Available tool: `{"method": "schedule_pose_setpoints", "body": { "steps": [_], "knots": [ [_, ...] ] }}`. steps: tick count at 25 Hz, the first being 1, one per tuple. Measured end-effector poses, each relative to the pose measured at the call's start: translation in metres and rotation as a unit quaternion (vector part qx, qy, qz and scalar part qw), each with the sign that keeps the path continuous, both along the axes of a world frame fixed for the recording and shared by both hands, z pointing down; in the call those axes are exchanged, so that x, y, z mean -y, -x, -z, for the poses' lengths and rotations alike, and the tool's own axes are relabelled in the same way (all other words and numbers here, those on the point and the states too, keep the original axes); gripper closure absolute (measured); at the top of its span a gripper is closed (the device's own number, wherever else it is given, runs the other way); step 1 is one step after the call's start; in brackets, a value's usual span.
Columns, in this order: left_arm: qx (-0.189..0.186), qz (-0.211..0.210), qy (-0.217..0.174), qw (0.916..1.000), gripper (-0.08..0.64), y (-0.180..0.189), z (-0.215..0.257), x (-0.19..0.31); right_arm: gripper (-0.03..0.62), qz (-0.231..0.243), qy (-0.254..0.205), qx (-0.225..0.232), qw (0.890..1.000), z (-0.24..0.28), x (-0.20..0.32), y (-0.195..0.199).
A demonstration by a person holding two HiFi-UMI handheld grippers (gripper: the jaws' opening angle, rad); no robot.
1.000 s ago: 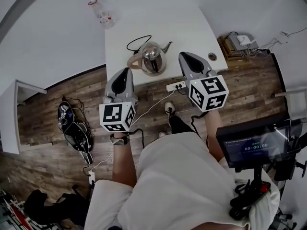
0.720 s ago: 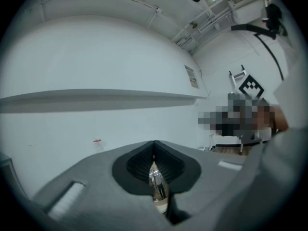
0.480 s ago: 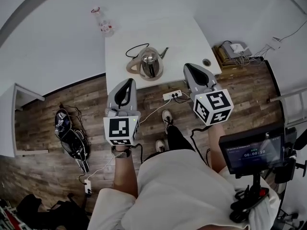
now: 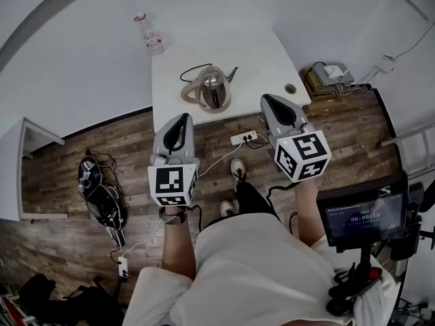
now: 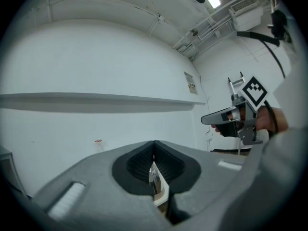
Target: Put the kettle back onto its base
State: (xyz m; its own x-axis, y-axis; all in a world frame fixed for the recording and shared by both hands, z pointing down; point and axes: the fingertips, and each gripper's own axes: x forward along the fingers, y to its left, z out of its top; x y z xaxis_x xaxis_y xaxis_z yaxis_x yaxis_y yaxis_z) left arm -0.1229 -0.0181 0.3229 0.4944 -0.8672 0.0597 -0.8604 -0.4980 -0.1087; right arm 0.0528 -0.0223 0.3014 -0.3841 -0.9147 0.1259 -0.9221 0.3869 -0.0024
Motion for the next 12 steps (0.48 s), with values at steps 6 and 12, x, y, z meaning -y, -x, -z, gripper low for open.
{"method": "schedule_pose_setpoints", "body": {
  "steps": [6, 12],
  "knots": [
    [-0.005, 0.003, -0.001, 1.0000, 0.554, 0.0002, -0.0004, -0.0060, 0.591, -0.003, 0.004, 0.007, 1.000, -0.0010, -0.0079, -0.0024],
    [-0.006, 0.005, 0.000, 1.0000, 0.554, 0.0020, -0.0061, -0.0067, 0.591, -0.006, 0.005, 0.013, 1.000, -0.0062, -0.0103, -0.0041]
  ]
}}
